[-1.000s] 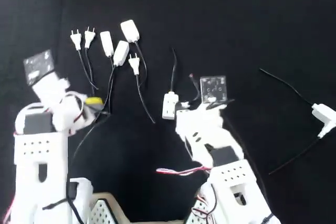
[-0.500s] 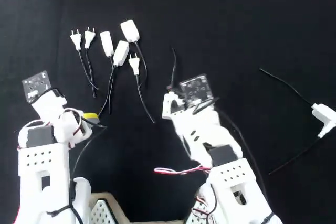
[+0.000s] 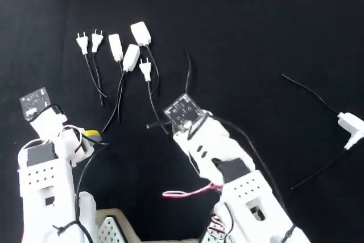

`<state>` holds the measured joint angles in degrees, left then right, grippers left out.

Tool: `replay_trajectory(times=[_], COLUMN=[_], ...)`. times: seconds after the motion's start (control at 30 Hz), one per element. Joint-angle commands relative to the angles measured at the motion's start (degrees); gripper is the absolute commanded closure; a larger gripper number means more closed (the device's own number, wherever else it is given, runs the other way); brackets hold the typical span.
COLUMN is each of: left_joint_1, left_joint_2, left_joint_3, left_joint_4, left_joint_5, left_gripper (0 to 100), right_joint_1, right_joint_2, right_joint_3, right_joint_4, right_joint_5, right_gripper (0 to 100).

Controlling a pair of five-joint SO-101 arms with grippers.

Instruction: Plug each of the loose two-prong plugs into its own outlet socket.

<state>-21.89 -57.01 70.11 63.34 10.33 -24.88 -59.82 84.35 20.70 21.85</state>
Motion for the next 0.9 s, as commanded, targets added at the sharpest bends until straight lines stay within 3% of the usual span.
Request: replay_trajectory(times=[0.0,0.13,0.3,0.4,0.53,0.67,0.87], left_joint_1=[0.1,5.2,19.0,28.2,34.0,36.1,37.9], left_joint_2=[-0.8,-0.4,0.5,5.8,22.5,46.2,74.8], left_joint_3=[-0.5,-2.8,-7.9,-11.7,-21.8,-41.5,-72.0], left_joint_4=[-1.3,-4.0,-10.3,-15.3,-20.9,-15.5,-1.0], left_joint_5=[-0.3,-0.1,3.7,7.3,8.1,1.0,15.7], left_gripper=[69,69,73,74,73,71,70], right_joint_1=[4.4,16.3,28.6,31.6,33.1,33.1,32.9], right_joint_2=[5.2,11.6,12.8,12.8,13.1,13.1,13.2], right_joint_3=[-7.7,-16.0,-22.8,-22.9,-22.2,-21.2,-21.0], right_joint_4=[1.1,6.2,15.8,16.7,16.8,16.7,16.7], right_joint_5=[-1.3,-5.8,-8.0,-9.1,-9.1,-9.1,-9.1], right_gripper=[98.6,98.6,98.6,98.6,98.7,98.7,98.7])
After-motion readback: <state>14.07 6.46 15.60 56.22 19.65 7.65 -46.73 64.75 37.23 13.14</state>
